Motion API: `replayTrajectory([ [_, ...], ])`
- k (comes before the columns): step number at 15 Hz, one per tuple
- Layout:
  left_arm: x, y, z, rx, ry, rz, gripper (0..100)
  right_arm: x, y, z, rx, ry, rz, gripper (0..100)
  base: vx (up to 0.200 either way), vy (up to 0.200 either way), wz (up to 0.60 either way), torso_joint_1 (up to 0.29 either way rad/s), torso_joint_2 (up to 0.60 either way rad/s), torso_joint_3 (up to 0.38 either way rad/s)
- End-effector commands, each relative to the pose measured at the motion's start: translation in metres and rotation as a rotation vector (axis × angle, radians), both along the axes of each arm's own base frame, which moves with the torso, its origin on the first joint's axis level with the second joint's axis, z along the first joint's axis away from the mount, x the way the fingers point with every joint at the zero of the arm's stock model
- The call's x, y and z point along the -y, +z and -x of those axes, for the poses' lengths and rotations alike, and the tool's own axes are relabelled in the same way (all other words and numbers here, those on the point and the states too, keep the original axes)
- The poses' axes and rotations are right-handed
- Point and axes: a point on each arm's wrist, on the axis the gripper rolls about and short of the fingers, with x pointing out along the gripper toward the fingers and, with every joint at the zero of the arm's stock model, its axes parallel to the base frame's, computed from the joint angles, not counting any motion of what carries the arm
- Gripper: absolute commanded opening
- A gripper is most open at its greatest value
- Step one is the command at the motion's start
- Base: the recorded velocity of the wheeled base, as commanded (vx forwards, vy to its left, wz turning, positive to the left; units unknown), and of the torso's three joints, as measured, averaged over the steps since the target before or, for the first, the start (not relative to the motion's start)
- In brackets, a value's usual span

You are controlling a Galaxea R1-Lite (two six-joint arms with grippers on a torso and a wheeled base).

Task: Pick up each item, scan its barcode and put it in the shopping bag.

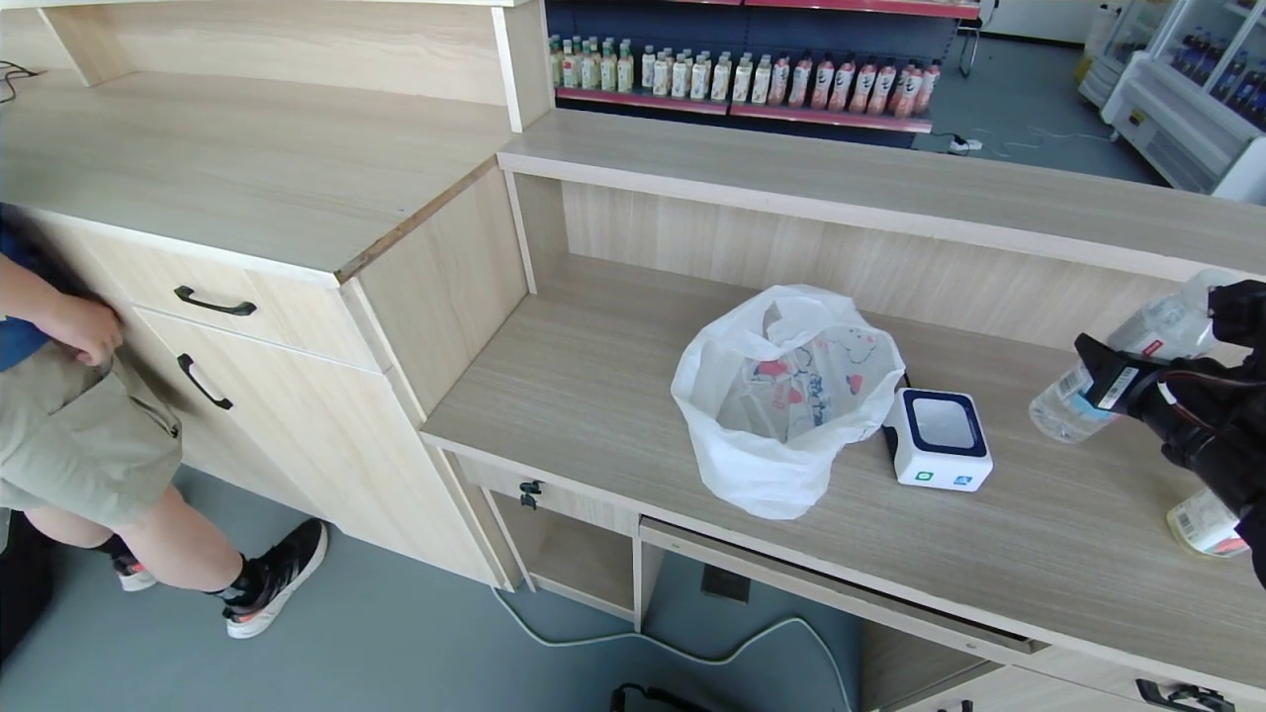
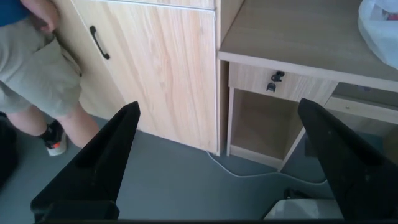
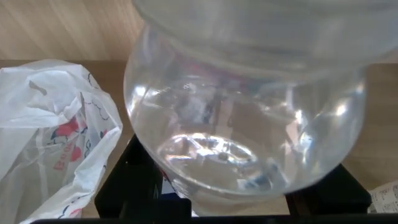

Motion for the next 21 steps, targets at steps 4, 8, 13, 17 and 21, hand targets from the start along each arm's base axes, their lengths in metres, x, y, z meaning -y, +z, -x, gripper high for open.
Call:
replayTrajectory([
  [4,0.000,0.000,0.000,-0.001,-0.001,-0.001,100,-0.007,-0.002,0.013,-0.002,0.023,-0.057,0,0.000,0.000,0.00,0.000,0.00,0.000],
  [8,0.000,0.000,0.000,0.001,-0.002,-0.006,100,-0.024,0.002,0.012,0.016,0.083,-0.088,0,0.000,0.100,0.00,-0.002,0.00,0.001],
  [13,0.000,0.000,0.000,0.001,-0.002,-0.003,100,-0.041,0.002,0.008,0.017,0.120,-0.092,0,0.000,0.200,0.00,0.008,0.00,0.004],
  [17,0.000,0.000,0.000,0.001,0.001,0.000,100,-0.043,-0.001,-0.015,0.027,0.123,-0.091,0,0.000,0.100,0.00,0.001,0.00,0.000],
  [21,0.000,0.000,0.000,0.001,0.001,0.000,100,-0.057,-0.004,-0.045,0.040,0.167,-0.090,0,0.000,0.000,0.00,0.000,0.00,0.000],
])
